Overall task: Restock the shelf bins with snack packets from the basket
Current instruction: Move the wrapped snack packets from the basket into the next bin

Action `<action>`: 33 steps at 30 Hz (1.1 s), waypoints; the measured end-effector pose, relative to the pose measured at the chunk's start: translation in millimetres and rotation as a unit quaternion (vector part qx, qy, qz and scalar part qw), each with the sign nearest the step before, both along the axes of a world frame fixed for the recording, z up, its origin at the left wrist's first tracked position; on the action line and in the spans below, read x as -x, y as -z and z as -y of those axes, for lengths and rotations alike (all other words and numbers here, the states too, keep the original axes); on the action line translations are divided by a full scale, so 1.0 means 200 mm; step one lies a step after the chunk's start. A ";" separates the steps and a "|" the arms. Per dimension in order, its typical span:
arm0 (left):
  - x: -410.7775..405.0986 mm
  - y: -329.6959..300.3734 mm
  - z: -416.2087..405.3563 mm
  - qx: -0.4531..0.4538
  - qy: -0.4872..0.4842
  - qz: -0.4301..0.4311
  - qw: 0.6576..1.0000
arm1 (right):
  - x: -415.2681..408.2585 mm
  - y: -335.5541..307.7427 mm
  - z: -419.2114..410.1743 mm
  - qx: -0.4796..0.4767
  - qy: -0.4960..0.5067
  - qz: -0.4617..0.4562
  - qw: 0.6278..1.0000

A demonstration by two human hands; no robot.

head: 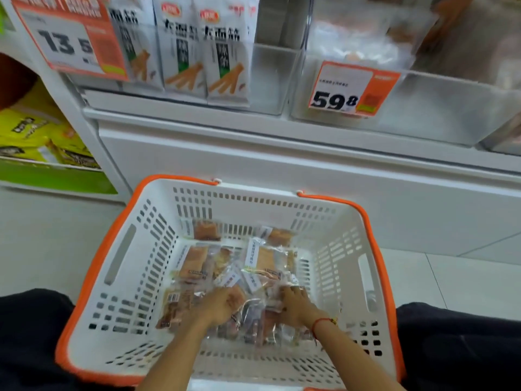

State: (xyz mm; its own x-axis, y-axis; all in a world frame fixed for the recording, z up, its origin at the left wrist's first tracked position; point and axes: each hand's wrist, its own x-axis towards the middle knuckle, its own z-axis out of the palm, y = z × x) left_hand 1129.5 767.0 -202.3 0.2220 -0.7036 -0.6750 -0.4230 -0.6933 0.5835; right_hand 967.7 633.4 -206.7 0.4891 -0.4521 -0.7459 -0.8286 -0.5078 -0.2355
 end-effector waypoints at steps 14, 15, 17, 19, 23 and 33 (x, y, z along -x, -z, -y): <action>-0.01 0.10 -0.03 -0.008 -0.023 0.189 0.982 | -0.21 0.04 -0.18 -0.004 0.131 0.185 0.974; -0.02 0.09 -0.03 0.009 -0.062 0.163 0.985 | -0.21 0.02 -0.16 -0.053 0.151 0.192 0.968; -0.02 0.06 -0.03 0.055 -0.142 0.118 0.981 | -0.20 -0.02 -0.12 -0.162 0.180 0.210 0.947; -0.03 0.03 -0.01 0.101 -0.192 0.098 0.971 | -0.18 -0.06 -0.04 -0.231 0.181 0.223 0.930; -0.07 -0.05 0.02 0.090 -0.249 -0.086 0.960 | -0.14 -0.16 0.09 -0.320 0.168 0.204 0.910; -0.08 -0.09 0.06 0.082 -0.293 -0.211 0.929 | -0.24 -0.14 0.13 -0.169 0.462 0.309 0.814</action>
